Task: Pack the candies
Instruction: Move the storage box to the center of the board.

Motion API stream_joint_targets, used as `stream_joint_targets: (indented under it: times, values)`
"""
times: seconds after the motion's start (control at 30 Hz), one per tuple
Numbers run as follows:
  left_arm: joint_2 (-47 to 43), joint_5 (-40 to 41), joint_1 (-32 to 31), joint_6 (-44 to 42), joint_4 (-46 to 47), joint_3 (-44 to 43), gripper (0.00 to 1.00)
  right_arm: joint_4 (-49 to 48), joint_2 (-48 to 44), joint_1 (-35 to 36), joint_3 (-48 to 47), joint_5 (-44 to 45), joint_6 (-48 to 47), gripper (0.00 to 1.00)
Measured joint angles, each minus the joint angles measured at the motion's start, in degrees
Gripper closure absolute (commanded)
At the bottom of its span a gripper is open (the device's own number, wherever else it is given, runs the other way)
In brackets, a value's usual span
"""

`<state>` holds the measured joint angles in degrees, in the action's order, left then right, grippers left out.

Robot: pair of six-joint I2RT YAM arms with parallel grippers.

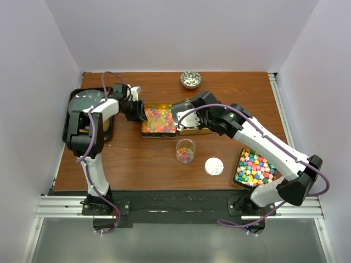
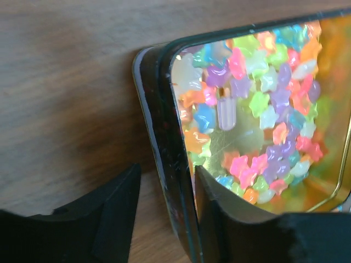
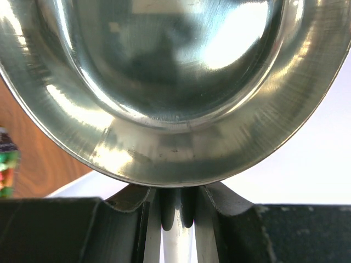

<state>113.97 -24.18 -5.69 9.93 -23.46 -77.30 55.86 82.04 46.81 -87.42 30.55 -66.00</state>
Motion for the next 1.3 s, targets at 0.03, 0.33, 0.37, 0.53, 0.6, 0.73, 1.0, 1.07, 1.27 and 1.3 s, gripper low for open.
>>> stream_joint_targets:
  times: [0.03, 0.33, 0.37, 0.53, 0.6, 0.73, 1.0, 1.07, 1.27, 1.3]
  values:
    - [0.55, 0.39, 0.17, 0.11, -0.50, -0.94, 0.57, 0.15, 0.00, -0.48, 0.00, -0.11, 0.76, 1.00]
    - [2.29, 3.32, 7.02, 0.50, -2.03, -4.79, 0.63, 0.44, 0.04, -7.15, 0.04, -0.57, 5.22, 1.00]
    - [2.29, 3.45, 8.28, 0.55, -2.05, -4.79, 0.62, 0.31, 0.04, -7.61, 0.22, -0.81, 5.49, 1.00]
    - [2.25, 3.32, 12.11, 0.44, -2.21, -4.79, 0.52, -0.11, 0.04, -8.90, 2.80, -1.88, 5.60, 1.00]
    - [1.95, 2.93, 12.15, 0.39, -2.03, -4.79, 0.48, 0.04, 0.09, -9.70, 3.80, -2.56, 5.60, 1.00]
    - [-2.51, 0.79, 11.15, 0.39, 1.01, -3.72, 0.41, -0.02, 0.11, -12.04, 4.92, -3.89, 5.64, 1.00]
    - [-14.47, -23.61, 9.18, 6.84, 21.07, 2.27, 0.38, -1.01, 0.35, -13.94, 6.03, -7.61, 5.95, 1.00]
    - [-13.49, -31.34, 8.11, 13.40, 28.94, 4.52, 0.37, -1.05, 0.74, -13.99, 5.99, -9.35, 7.02, 1.00]
    - [-7.23, -42.53, 2.86, 30.32, 45.13, 12.87, 0.34, -0.81, 3.67, -13.99, 4.44, -14.03, 9.55, 1.00]
    - [-6.51, -43.43, 1.81, 32.59, 46.71, 13.73, 0.33, -0.70, 4.31, -13.99, 3.74, -14.43, 9.77, 1.00]
